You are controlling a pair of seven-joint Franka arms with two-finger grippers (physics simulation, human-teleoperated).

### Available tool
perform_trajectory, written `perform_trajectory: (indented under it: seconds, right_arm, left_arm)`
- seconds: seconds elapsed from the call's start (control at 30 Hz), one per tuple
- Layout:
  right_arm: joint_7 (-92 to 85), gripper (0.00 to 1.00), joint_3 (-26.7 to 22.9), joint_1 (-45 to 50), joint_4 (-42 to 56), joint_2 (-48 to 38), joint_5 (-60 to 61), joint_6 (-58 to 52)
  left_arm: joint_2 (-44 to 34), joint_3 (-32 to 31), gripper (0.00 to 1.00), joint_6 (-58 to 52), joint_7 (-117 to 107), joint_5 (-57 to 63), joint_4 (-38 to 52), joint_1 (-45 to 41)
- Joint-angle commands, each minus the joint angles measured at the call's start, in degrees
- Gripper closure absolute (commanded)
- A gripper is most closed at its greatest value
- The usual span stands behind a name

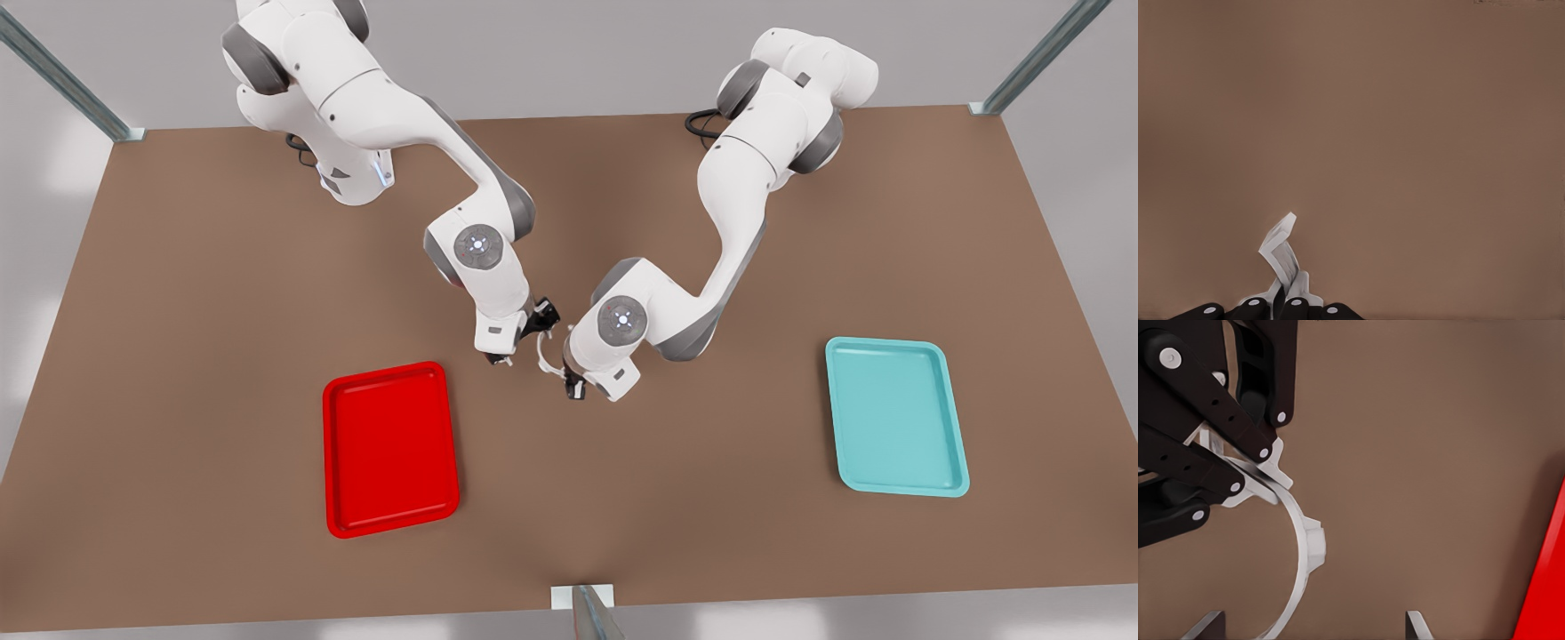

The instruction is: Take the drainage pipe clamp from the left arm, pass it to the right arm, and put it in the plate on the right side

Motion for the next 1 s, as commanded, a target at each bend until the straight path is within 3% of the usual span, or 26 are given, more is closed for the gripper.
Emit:
perform_trajectory:
  seconds: [0.0,0.33,0.37,0.4,0.43,0.5,0.53,0.57,0.6,0.63,0.83,0.97]
  right_arm:
    - [5.5,0.0,0.0,0.0,-0.2,0.1,0.1,2.5]
    - [5.4,0.03,0.0,0.2,0.7,4.5,-0.1,2.5]
    - [5.3,0.15,0.0,0.2,0.7,4.5,-0.1,2.5]
    - [5.1,0.36,0.0,0.2,0.7,4.5,-0.1,2.5]
    - [4.8,0.5,0.0,0.2,0.7,4.5,-0.1,2.4]
    - [4.6,0.64,0.0,0.2,0.7,4.5,-0.1,2.4]
    - [4.6,0.76,0.0,0.2,0.8,4.5,-0.2,2.4]
    - [4.5,0.79,0.0,0.1,1.1,4.5,-0.2,2.4]
    - [4.5,0.79,0.0,0.0,1.4,4.5,-0.2,2.4]
    - [4.3,0.79,0.0,0.1,1.6,4.5,-0.3,2.2]
    - [4.1,0.79,0.0,-0.1,2.0,4.5,-0.8,2.2]
    - [4.1,0.79,0.0,-0.9,3.2,5.6,-0.7,2.2]
  left_arm:
    - [-0.2,0.0,0.79,1.0,-11.8,0.1,0.0,0.1]
    - [-0.2,-0.3,0.79,1.1,-11.8,0.1,0.0,0.0]
    - [-0.2,-0.3,0.79,1.1,-11.7,0.1,0.0,0.0]
    - [-0.3,-0.3,0.79,1.1,-11.7,0.1,0.0,0.0]
    - [-0.3,-0.3,0.79,1.1,-11.7,0.1,0.0,0.0]
    - [-0.3,-0.4,0.79,1.1,-11.6,0.1,0.0,0.0]
    - [-0.4,-0.4,0.79,1.1,-11.6,0.1,0.0,0.0]
    - [-0.4,-0.3,0.71,1.1,-11.3,0.1,0.1,0.1]
    - [-0.4,-0.2,0.42,1.1,-11.3,0.1,0.1,0.1]
    - [-0.5,-0.1,0.0,1.0,-11.6,0.0,0.0,0.2]
    - [-0.7,-0.1,0.0,0.5,-11.6,-0.3,0.0,0.7]
    - [-2.4,-3.9,0.0,-3.8,-11.5,-0.7,0.0,4.2]
